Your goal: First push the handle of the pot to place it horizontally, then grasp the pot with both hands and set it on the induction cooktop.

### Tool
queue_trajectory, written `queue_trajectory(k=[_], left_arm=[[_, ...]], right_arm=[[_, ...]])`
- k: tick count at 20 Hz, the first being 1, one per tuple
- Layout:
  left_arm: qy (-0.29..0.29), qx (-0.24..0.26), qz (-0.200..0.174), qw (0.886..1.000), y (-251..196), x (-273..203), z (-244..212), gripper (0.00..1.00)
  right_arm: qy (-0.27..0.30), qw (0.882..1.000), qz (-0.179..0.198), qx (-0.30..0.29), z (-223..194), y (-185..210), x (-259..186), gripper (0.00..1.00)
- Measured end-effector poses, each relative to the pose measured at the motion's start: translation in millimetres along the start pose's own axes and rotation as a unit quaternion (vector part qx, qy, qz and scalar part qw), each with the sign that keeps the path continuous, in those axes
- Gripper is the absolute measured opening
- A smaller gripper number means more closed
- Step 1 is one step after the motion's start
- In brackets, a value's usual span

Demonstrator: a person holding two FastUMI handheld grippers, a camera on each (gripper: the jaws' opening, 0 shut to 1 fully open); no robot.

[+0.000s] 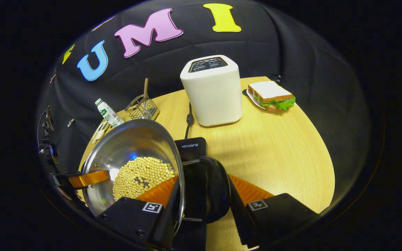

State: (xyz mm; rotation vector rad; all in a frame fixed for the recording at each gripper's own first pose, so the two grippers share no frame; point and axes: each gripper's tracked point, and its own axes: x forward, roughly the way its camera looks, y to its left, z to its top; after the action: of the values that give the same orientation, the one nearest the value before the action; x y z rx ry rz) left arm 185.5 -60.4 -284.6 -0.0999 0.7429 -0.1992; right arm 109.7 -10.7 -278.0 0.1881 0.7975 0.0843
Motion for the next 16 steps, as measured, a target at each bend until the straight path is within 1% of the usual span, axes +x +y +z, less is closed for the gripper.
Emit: queue_trajectory(k=[1, 2, 3, 4, 6, 8, 10, 12, 14, 16], left_arm=[[0.001, -0.002, 0.007, 1.0, 2.3, -2.8, -1.5, 0.8], [0.003, -0.006, 0.009, 1.0, 3.0, -10.3, -3.5, 0.87], [-0.002, -0.009, 0.014, 1.0, 4.6, -13.7, -2.8, 0.96], [-0.012, -0.01, 0.018, 1.0, 7.1, -20.9, 0.8, 0.96], [-0.033, -0.013, 0.018, 0.999, 7.3, -36.0, 8.1, 0.96], [-0.063, -0.01, 0.031, 0.997, 13.9, -57.2, 19.8, 0.96], [-0.096, -0.015, 0.028, 0.995, 15.4, -81.5, 33.6, 0.96], [-0.134, -0.012, 0.026, 0.991, 16.5, -111.7, 49.5, 0.96], [-0.17, -0.002, 0.022, 0.985, 17.9, -143.5, 61.3, 0.95], [-0.203, 0.014, 0.023, 0.979, 20.2, -179.0, 70.3, 0.95]], right_arm=[[-0.001, 1.0, -0.004, 0.004, -0.4, -2.5, -2.8, 0.76], [-0.003, 1.0, -0.008, 0.006, 0.5, -5.9, -8.7, 0.86], [-0.008, 1.0, -0.012, 0.007, 0.4, -9.0, -10.7, 0.89], [-0.017, 1.0, -0.017, 0.009, 5.7, -11.5, -22.5, 0.99], [-0.037, 0.999, -0.027, 0.013, 13.0, -13.3, -36.5, 0.99], [-0.058, 0.997, -0.042, 0.009, 20.3, -14.7, -54.2, 0.99], [-0.076, 0.995, -0.057, 0.005, 26.3, -11.3, -74.7, 0.99], [-0.094, 0.993, -0.07, 0.008, 35.1, -1.7, -98.7, 0.99], [-0.127, 0.989, -0.071, 0.01, 48.7, 11.3, -125.5, 0.99], [-0.167, 0.983, -0.077, 0.002, 64.1, 20.0, -151.5, 0.99]])
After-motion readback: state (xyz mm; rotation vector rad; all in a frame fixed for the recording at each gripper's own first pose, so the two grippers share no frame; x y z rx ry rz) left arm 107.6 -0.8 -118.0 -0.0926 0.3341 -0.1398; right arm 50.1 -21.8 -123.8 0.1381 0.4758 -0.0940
